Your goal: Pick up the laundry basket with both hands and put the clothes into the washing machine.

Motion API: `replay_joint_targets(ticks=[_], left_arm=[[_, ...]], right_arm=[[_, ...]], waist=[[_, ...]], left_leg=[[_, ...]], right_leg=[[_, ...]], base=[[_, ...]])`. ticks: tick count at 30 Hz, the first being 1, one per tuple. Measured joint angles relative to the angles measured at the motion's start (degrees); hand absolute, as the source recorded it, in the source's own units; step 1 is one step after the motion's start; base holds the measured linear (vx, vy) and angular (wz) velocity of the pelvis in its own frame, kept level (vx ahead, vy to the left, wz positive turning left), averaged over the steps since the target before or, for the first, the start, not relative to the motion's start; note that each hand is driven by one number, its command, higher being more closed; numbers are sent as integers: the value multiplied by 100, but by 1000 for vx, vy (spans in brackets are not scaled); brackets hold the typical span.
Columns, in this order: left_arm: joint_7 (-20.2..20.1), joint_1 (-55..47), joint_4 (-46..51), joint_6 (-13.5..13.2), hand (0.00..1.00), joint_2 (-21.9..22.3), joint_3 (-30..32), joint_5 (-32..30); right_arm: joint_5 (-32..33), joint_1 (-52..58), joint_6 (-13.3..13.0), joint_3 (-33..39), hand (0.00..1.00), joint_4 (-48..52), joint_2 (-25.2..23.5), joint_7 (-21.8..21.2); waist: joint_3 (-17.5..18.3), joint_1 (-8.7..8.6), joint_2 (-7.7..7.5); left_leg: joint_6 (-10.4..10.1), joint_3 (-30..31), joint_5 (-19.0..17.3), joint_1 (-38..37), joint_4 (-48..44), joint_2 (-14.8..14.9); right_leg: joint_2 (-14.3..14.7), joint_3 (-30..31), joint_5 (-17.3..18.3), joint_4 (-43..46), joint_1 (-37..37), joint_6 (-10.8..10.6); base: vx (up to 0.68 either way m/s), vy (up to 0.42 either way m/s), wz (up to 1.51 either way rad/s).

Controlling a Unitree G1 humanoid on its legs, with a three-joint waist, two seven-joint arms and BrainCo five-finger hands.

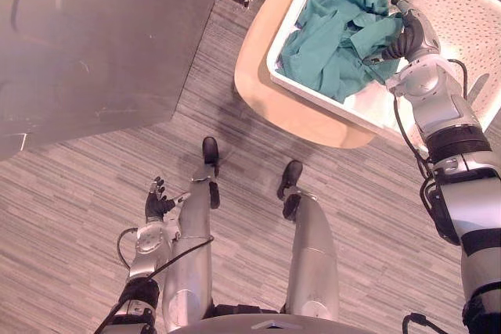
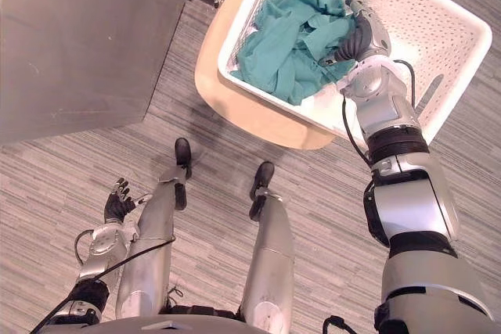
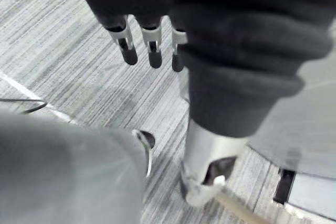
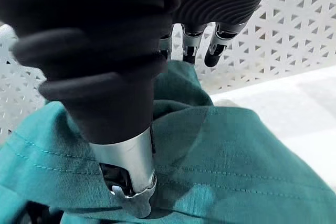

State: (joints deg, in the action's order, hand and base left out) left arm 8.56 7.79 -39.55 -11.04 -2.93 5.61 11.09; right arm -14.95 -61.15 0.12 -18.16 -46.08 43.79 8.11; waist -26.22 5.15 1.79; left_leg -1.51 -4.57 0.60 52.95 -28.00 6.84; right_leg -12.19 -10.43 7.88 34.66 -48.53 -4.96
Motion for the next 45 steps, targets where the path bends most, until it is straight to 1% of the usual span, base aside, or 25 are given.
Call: replay_joint_targets(ticks=[3,5,7,8,12,14,23,27,29,30,32,33,35,37,38,39,40,41,42,43,44,45], left_arm=[[18,0,12,-22,0,-65,5,0],[93,-1,-33,-16,0,-139,4,-7],[112,-1,-118,-9,0,-200,5,-7],[115,-2,-248,28,0,-241,4,-15],[132,-68,-747,267,0,-283,-10,-80],[151,-75,-831,295,0,-284,-11,-125],[243,-75,-856,307,0,-282,-20,-131],[275,-75,-859,311,0,-281,-21,-131],[310,-75,-861,313,0,-281,-26,-131],[339,-75,-862,313,0,-280,-33,-130],[362,-75,-867,313,0,-280,-38,-130],[363,-75,-867,313,0,-280,-39,-130],[364,-75,-872,316,0,-280,-43,-129],[367,-75,-880,323,0,-279,-43,-129],[368,-75,-881,326,0,-278,-43,-129],[372,-75,-881,348,0,-279,-42,-129],[377,-74,-881,369,0,-279,-38,-127],[380,-74,-881,369,0,-278,-38,-127],[390,-74,-880,372,0,-277,-38,-126],[399,-74,-875,374,0,-272,-36,-126],[407,-74,-871,379,0,-270,-35,-126],[484,-75,-842,407,0,-258,-36,-127]], right_arm=[[119,4,-54,-131,0,1,0,-5],[177,31,-115,-149,0,-1,0,-14],[185,46,-119,-158,0,-3,0,-20],[196,76,-121,-171,100,-4,0,-29],[214,118,-157,-191,100,-49,-5,3],[209,114,-160,-161,100,-57,-5,37],[209,172,-191,-132,100,-272,-124,73],[225,207,-127,-46,100,-270,-189,120],[244,251,-111,170,100,-270,-284,189],[360,269,-111,173,100,-271,-298,251],[590,302,-102,405,100,-270,-380,310],[616,308,-102,430,100,-270,-389,315],[946,355,-103,600,100,-269,-446,351],[1380,420,-107,919,100,-248,-536,378],[1494,442,-108,1043,100,-236,-564,389],[1752,472,-110,1326,100,-217,-654,490],[2139,477,-124,1645,100,-200,-769,572],[2305,484,-130,1787,100,-181,-818,624],[2807,539,-172,2144,100,-54,-963,766],[3307,697,-280,2614,100,299,-1168,878],[3537,762,-355,2804,100,443,-1268,926],[4037,844,-519,3139,100,682,-1445,1026]], waist=[[-2,15,-2],[-3,55,-4],[-13,76,-11],[-16,96,-15],[-21,110,-24],[-22,112,-25],[-21,111,-26],[-21,104,-27],[-21,100,-27],[-21,100,-27],[-20,95,-27],[-20,96,-27],[-20,99,-27],[-19,98,-27],[-19,97,-27],[-19,91,-27],[-19,83,-27],[-18,83,-26],[-18,85,-26],[-18,90,-26],[-18,90,-26],[-18,93,-25]], left_leg=[[22,2,-34,99,-98,-3],[26,-2,-38,169,-118,-18],[27,8,-38,203,-138,-19],[30,13,-40,207,-154,-19],[54,17,-59,233,-195,-34],[55,20,-59,234,-201,-36],[54,34,-55,235,-202,-37],[51,61,-51,236,-202,-39],[49,76,-44,236,-201,-40],[48,83,-39,239,-199,-41],[46,112,-17,251,-193,-47],[46,116,-16,253,-193,-47],[45,137,-4,257,-191,-51],[47,142,10,257,-192,-55],[47,143,14,257,-191,-58],[47,142,21,257,-191,-62],[47,140,27,257,-192,-64],[47,139,29,256,-192,-64],[46,140,33,255,-193,-65],[44,141,39,254,-190,-69],[45,142,42,252,-188,-72],[51,142,52,242,-177,-85]], right_leg=[[-16,7,2,49,-73,-3],[-38,21,4,86,-156,-8],[-39,14,4,97,-178,-8],[-41,10,4,98,-171,-8],[-51,6,5,95,-165,-12],[-52,5,5,97,-162,-13],[-52,-11,2,110,-158,-18],[-52,-44,2,105,-136,-18],[-52,-61,2,107,-128,-17],[-52,-68,2,108,-127,-17],[-53,-95,2,116,-125,-17],[-53,-98,2,117,-124,-17],[-54,-114,2,125,-117,-17],[-57,-119,2,134,-112,-16],[-59,-119,2,138,-112,-16],[-61,-119,2,145,-110,-16],[-63,-119,1,152,-110,-16],[-64,-119,1,156,-110,-15],[-64,-119,1,165,-110,-15],[-67,-120,2,172,-110,-15],[-72,-121,2,176,-110,-15],[-90,-121,2,189,-110,-15]], base=[[0,0,0],[0,0,0],[0,0,0],[31,-12,1],[16,-3,1],[17,-5,1],[0,0,0],[0,0,0],[0,0,0],[20,-27,3],[19,-29,4],[15,-27,5],[15,-27,4],[8,-15,1],[0,0,0],[0,0,0],[0,0,0],[0,0,0],[0,0,0],[14,-30,2],[15,-25,3],[16,-25,4]])
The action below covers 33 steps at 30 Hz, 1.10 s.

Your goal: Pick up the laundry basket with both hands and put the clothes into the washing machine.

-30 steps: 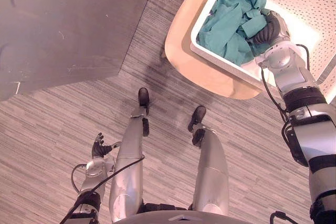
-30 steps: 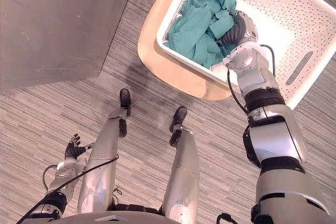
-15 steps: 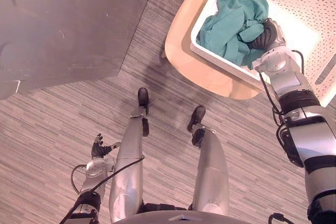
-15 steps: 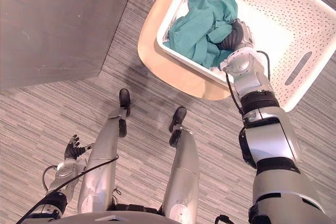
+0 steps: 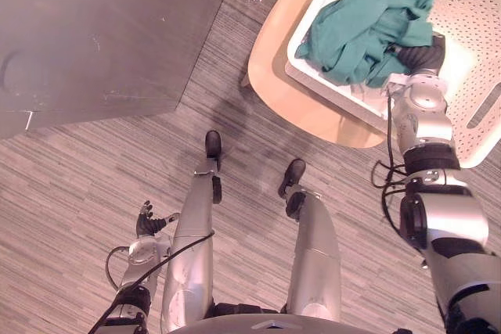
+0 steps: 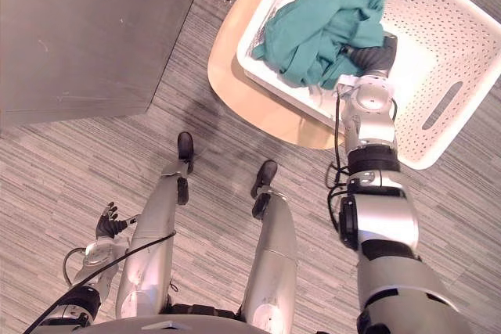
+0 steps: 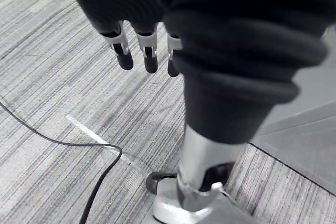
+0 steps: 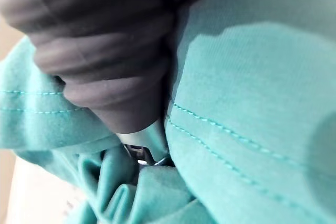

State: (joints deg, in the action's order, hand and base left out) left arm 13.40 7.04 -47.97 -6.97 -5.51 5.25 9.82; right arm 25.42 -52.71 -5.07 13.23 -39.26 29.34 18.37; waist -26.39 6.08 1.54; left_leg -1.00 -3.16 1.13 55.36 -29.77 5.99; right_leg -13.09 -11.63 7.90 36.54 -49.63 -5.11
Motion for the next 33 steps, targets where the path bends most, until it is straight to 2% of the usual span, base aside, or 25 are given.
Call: replay_joint_targets(ticks=[2,3,5,6,8,12,17,22,26,28,30,31,32,33], left_arm=[[129,0,11,15,0,28,3,1],[161,-3,19,16,0,47,19,0],[247,-4,46,22,0,70,27,-2],[266,-10,68,25,0,83,36,-2],[303,-49,133,30,0,115,46,0],[366,-64,139,31,0,160,92,7],[371,-73,128,66,0,169,92,10],[361,-179,126,88,0,233,120,8],[270,-304,91,164,0,310,254,14],[217,-402,-44,197,0,523,782,369],[232,-625,-159,263,0,838,1436,768],[242,-736,-231,286,0,904,1647,955],[262,-901,-231,337,0,944,2012,1379],[270,-904,-196,342,0,947,2194,1517]], right_arm=[[973,51,-399,463,100,298,-244,186],[1545,51,-698,750,100,505,-392,267],[2123,51,-1097,1092,100,824,-555,416],[2235,49,-1173,1184,100,935,-606,444],[2708,10,-1511,1262,100,1221,-791,555],[3068,5,-1737,1250,100,1785,-1128,644],[3104,-2,-2121,1271,100,2593,-1408,845],[3104,155,-2567,1216,100,3471,-1903,982],[3092,560,-2733,992,100,4038,-2159,1058],[3063,937,-2734,756,100,4349,-2327,1051],[3057,1606,-2729,609,100,4628,-2546,1045],[3047,1908,-2729,559,100,4764,-2657,1034],[3036,2376,-2715,467,100,4907,-2796,976],[3031,2580,-2716,453,100,4991,-2854,943]], waist=[[1,4,1],[2,7,3],[2,13,4],[2,17,4],[3,35,5],[7,41,12],[9,51,14],[32,20,30],[118,48,17],[317,16,30],[715,10,10],[903,6,-5],[1250,4,-31],[1384,15,-43]], left_leg=[[15,1,19,-32,22,-35],[27,-3,31,-46,36,-53],[39,9,48,-60,77,-76],[48,10,53,-69,89,-85],[58,-2,62,-133,98,-106],[64,-8,57,-330,111,-128],[58,27,51,-573,121,-150],[19,120,23,-1301,302,-315],[-32,173,-16,-1882,436,-412],[-36,173,-11,-2166,588,-484],[-40,215,-11,-2548,793,-551],[-42,239,-10,-2740,914,-574],[-52,300,-3,-3003,1112,-607],[-60,323,1,-3121,1196,-620]], right_leg=[[-48,0,1,23,7,-2],[-62,3,1,27,17,-3],[-75,-5,-2,30,46,-8],[-82,-3,-4,32,51,-10],[-118,13,-5,62,83,-12],[-148,18,17,72,257,-16],[-159,-4,50,86,520,-35],[-297,-89,222,128,1240,-82],[-388,-217,408,128,1843,-93],[-480,-342,502,77,2132,-83],[-540,-505,554,-99,2570,-119],[-549,-586,559,-226,2791,-126],[-548,-718,561,-433,3110,-143],[-549,-776,568,-515,3256,-160]], base=[[15,-21,5],[9,-12,6],[4,-10,8],[5,-12,7],[5,-10,2],[4,-17,2],[20,-45,6],[44,-54,20],[43,-71,24],[63,-80,24],[133,-65,25],[173,-52,26],[183,-42,24],[188,-43,26]])
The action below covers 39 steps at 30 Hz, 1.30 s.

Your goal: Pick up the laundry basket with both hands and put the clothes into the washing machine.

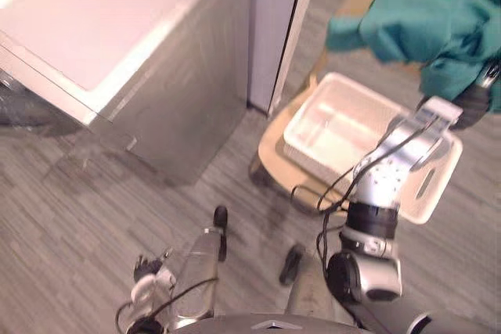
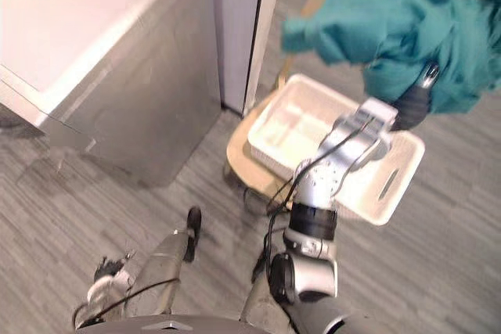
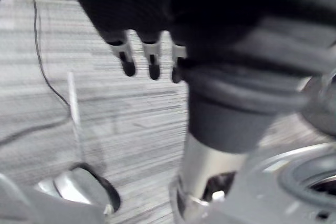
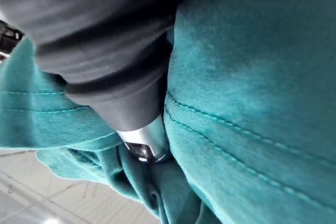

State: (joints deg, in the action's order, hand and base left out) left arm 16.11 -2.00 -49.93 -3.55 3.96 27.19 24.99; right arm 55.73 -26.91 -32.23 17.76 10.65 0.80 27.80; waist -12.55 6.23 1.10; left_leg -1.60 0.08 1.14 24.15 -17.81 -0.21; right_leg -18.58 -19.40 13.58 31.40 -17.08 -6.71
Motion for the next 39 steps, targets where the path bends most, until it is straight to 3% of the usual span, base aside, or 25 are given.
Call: replay_joint_targets(ticks=[3,6,9,13,15,19,20,21,26,31,39], left_arm=[[350,-147,1021,-77,0,2,674,1013],[687,-162,3041,-395,0,-13,765,1209],[1013,-57,5400,-723,0,-69,623,919],[1381,146,7003,-1074,0,-281,6,-279],[1336,293,7240,-1220,0,-328,-445,-404],[918,709,7105,-1297,0,-626,-1617,-157],[537,1026,6782,-1299,0,-840,-2292,173],[423,1153,6637,-1273,0,-895,-2530,251],[-305,1945,5607,-812,0,-1012,-4177,238],[-729,2643,4538,-369,0,-942,-5043,174],[-949,3216,3727,-48,0,-641,-5611,60]], right_arm=[[-163,893,112,-117,100,248,-171,-179],[-211,1366,262,-143,100,244,-327,-395],[-218,1645,475,-205,100,247,-417,-595],[-447,1810,784,-344,100,243,-418,-815],[-451,1833,905,-379,100,220,-416,-927],[-452,1851,1158,-566,100,160,-413,-1119],[-453,1878,1283,-722,100,157,-415,-1249],[-453,1893,1304,-792,100,157,-413,-1268],[-447,2064,1572,-1309,100,160,-402,-1463],[-441,2274,1850,-1834,100,193,-181,-1600],[-384,2659,1970,-2183,100,437,-128,-1793]], waist=[[454,4,-83],[821,5,-229],[1103,-65,-252],[1268,-155,-168],[1341,-188,-123],[1364,-295,-111],[1364,-351,-111],[1365,-378,-111],[1377,-637,-100],[1398,-788,-72],[1447,-877,-7]], left_leg=[[-82,139,76,-678,452,-46],[-65,191,185,-1183,825,-45],[-71,127,216,-1662,1150,-26],[-52,-65,220,-2131,1415,-23],[-33,-170,235,-2277,1512,-13],[-19,-364,252,-2576,1674,1],[-20,-506,267,-2665,1729,42],[-19,-543,267,-2688,1747,49],[-1,-823,328,-2857,1944,59],[5,-1007,391,-2933,2080,95],[9,-1133,392,-2925,2111,91]], right_leg=[[34,-312,-57,-492,820,-121],[105,-474,-111,-878,1358,-155],[210,-474,-253,-1347,1817,-180],[266,-246,-409,-1706,2142,-211],[301,-105,-490,-1829,2206,-219],[361,169,-582,-1965,2321,-223],[405,337,-644,-2043,2312,-190],[415,385,-655,-2063,2310,-174],[442,725,-736,-2101,2198,-157],[499,928,-816,-2139,2100,-176],[501,1062,-860,-2135,1991,-246]], base=[[173,-47,28],[155,-69,12],[102,-52,-10],[60,-2,-30],[15,18,-37],[-18,32,-38],[-50,36,-47],[-53,34,-43],[-53,40,-30],[-20,16,-21],[6,11,-9]])
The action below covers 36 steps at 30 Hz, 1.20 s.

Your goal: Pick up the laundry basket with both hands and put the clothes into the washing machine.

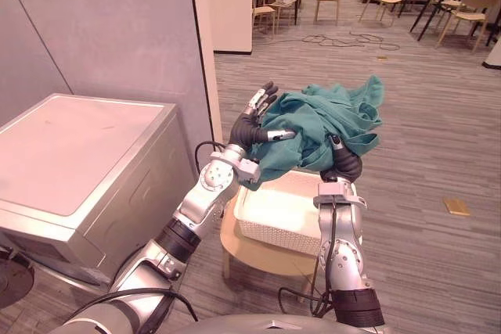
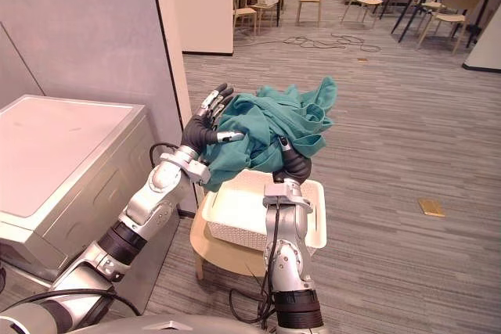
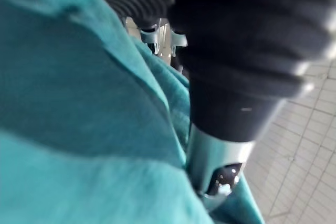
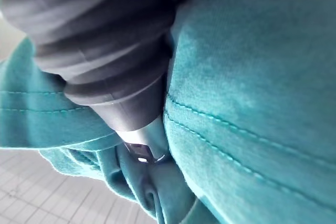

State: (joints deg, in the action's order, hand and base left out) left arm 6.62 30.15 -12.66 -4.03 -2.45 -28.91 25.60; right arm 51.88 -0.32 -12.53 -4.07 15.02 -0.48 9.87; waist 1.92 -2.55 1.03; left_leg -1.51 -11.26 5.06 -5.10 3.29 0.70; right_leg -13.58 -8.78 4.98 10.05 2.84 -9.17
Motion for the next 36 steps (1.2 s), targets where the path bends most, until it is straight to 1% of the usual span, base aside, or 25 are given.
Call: replay_joint_targets(ticks=[3,6,8,11,14,15,16,19,22,28,31,36], left_arm=[[-50,109,-310,64,0,116,-137,-2],[-85,238,-574,112,0,254,-350,-12],[-104,265,-712,117,0,380,-497,-36],[-133,277,-903,139,0,476,-584,-110],[-196,298,-1121,198,0,552,-874,-114],[-209,298,-1162,250,100,577,-1040,-120],[-257,298,-1199,288,100,584,-1193,-124],[-428,298,-1240,296,100,593,-1403,-121],[-427,299,-1240,297,100,608,-1400,-111],[-367,411,-1231,275,100,618,-1404,-98],[-352,424,-1207,273,100,656,-1403,-94],[-319,424,-1207,280,100,686,-1403,-90]], right_arm=[[6,34,-3,-2,100,1,0,1],[15,101,-30,0,100,47,1,3],[60,239,-121,4,100,131,1,29],[71,254,-166,5,100,152,0,71],[71,253,-242,5,100,229,-1,76],[71,253,-256,5,100,253,-1,76],[72,253,-266,5,100,253,-2,77],[168,253,-333,8,100,253,-1,86],[189,253,-377,20,100,253,-1,124],[198,254,-381,20,100,420,-33,192],[197,254,-455,22,100,456,-34,194],[197,254,-477,24,100,457,-34,194]], waist=[[27,-67,25],[55,-87,40],[80,-93,63],[145,-117,107],[190,-126,104],[210,-125,78],[240,-129,62],[274,-143,62],[279,-153,61],[280,-144,58],[287,-160,49],[288,-181,47]], left_leg=[[0,-26,0,1,4,0],[0,-31,0,0,5,1],[0,-42,1,-2,11,1],[8,-97,26,-7,84,4],[15,-122,38,-10,101,5],[15,-124,38,-9,101,6],[15,-126,38,-9,101,6],[13,-129,41,-13,102,8],[10,-129,52,-11,103,12],[-3,-119,61,11,104,5],[-1,-116,64,16,104,3],[11,-109,73,25,105,2]], right_leg=[[0,22,-13,1,-18,-9],[-1,25,-14,4,-19,-11],[-1,32,-16,5,-25,-14],[-1,62,-25,7,-73,-29],[-10,66,-32,2,-71,-37],[-11,64,-32,1,-72,-37],[-12,64,-32,1,-72,-38],[-14,64,-34,1,-69,-41],[-14,59,-42,2,-66,-45],[-29,39,-58,1,-68,-50],[-33,37,-60,-2,-70,-51],[-34,31,-63,-16,-71,-51]], base=[[-2,9,-4],[0,0,0],[0,0,0],[-11,10,-5],[0,0,0],[0,0,0],[0,0,0],[0,0,0],[0,0,0],[-6,4,1],[0,0,0],[0,0,0]])
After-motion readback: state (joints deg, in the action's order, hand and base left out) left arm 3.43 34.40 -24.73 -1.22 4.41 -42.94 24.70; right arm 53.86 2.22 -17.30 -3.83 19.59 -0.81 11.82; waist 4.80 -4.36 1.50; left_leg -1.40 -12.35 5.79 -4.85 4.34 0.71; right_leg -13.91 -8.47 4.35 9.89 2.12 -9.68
